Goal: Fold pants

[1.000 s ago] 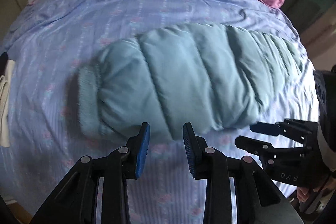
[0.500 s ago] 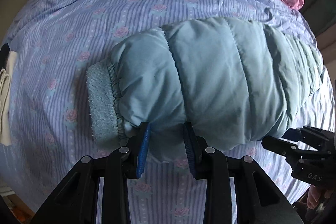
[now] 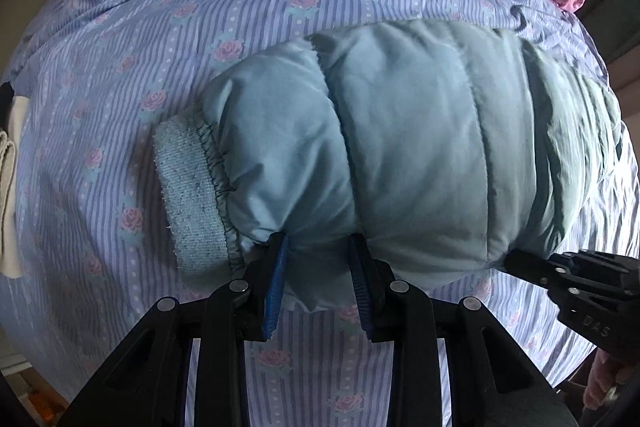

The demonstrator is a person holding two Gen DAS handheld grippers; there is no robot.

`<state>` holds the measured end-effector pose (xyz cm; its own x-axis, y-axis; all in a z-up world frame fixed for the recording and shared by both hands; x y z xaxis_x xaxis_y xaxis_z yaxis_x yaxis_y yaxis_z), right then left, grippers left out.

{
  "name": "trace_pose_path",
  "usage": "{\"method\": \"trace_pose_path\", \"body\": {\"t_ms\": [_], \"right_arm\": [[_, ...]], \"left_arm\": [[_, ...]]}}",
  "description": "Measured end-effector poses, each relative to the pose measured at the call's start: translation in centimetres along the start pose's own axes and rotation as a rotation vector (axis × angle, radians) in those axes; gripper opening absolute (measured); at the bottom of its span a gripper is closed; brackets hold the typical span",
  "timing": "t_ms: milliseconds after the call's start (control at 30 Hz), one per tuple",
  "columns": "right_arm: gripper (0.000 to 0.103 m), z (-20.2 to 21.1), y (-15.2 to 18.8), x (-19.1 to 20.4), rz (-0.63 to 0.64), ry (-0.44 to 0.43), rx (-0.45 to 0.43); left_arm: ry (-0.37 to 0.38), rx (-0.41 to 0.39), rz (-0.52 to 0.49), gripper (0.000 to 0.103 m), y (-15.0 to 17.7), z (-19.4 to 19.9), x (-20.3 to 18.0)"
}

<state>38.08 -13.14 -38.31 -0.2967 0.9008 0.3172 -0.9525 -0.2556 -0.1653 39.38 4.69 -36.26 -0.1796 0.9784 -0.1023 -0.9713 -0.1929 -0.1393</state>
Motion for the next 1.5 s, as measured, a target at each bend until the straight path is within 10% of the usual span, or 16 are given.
{"method": "trace_pose_path", "body": {"t_ms": [200, 300, 467, 633, 833, 1500], "right_arm": [[0.012, 0.0, 0.8, -0.9, -0.050, -0.021, 0.013], [0.038, 1.6, 1.5, -1.7, -0.020, 0.056, 0.009], [0.044, 6.7, 2.4, -3.6, 0.048, 0.258, -0.075], [0.074, 13.8, 3.1, -7.8, -0.053, 0.272, -0.259], [0.077, 17.7, 3.2, -13.6, -0.194, 0.223, -0.381], [0.078, 12.3, 1.0, -26.9, -0.421, 0.040, -0.404]], "left_arm": [[-0.024, 0.015, -0.001, 0.032, -0.2, 0.0, -0.1], [-0.046, 0.017, 0.018, 0.032, -0.4, 0.5, -0.1], [-0.120, -0.073, -0.004, 0.032, 0.0, 3.7, -1.0], [-0.002, -0.146, -0.027, 0.032, 1.1, 7.7, -4.8], [0.145, -0.218, -0.067, 0.032, 1.1, 11.1, -11.5], [0.173, -0.155, 0.014, 0.013, -1.0, 5.3, -20.8]]}}
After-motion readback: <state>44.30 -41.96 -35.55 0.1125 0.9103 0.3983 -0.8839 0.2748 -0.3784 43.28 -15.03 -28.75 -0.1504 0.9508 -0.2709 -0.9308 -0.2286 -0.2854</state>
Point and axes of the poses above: each gripper's, at about its wrist camera, not at the fingertips, and z roughly against the way its jaws point, x to its left, y to its underside, the point moved 6 cm from there along -z, roughly the way its jaws point, and after that the axes turned 14 degrees about z, right-handed, at the moved point
